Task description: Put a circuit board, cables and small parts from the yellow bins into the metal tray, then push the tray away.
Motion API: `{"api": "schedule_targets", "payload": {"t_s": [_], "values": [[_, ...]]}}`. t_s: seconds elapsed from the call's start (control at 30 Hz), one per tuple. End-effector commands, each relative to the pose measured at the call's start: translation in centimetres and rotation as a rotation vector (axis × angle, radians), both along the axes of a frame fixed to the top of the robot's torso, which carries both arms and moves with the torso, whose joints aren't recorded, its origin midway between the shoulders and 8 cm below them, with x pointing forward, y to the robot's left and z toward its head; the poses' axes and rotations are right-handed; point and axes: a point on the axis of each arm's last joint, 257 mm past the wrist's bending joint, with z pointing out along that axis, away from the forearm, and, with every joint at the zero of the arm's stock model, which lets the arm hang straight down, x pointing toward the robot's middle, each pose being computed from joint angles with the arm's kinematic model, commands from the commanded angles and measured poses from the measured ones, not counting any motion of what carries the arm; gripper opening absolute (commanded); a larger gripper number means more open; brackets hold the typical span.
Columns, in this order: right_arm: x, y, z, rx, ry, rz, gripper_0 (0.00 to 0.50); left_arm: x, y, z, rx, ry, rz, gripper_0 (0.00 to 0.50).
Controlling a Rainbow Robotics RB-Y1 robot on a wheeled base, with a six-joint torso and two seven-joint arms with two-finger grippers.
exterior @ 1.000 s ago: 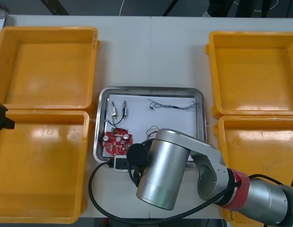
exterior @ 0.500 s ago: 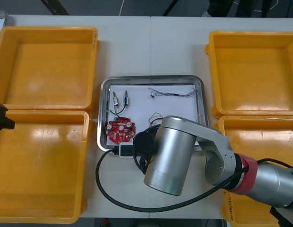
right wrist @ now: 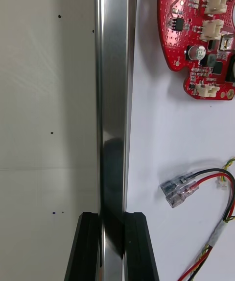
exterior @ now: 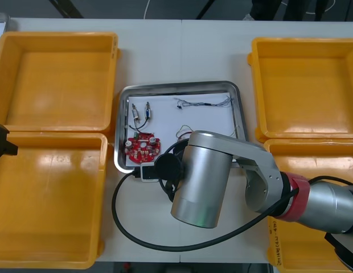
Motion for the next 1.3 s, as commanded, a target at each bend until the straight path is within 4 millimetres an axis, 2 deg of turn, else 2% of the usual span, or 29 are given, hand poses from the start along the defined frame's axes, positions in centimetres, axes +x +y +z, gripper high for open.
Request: {"api": "schedule_targets", "payload": {"t_s": [0.03,0.47,0.8,1.3], "values": [[1.3,0.1,1.8,-0.036,-0.058,0.051,0.000,-0.4,1.2,1.1,0.079,-0.021,-0.079,0.500],[5.3,-0.8,3.3,-0.069,-0.120,0.011,0.000,-0.4,1.2,1.1,0.079,-0.021,-0.079,0.500],[7.6,-0.6,5.3,-0.083,-0.168,-0.001,0.000,-0.4,1.2,1.1,0.079,-0.021,-0.079,0.500],[10.9,-0.3,7.0,-0.075,-0.181,-0.035,0.000,-0.4,1.2,1.1,0.079,-0.021,-0.079,0.500]]}}
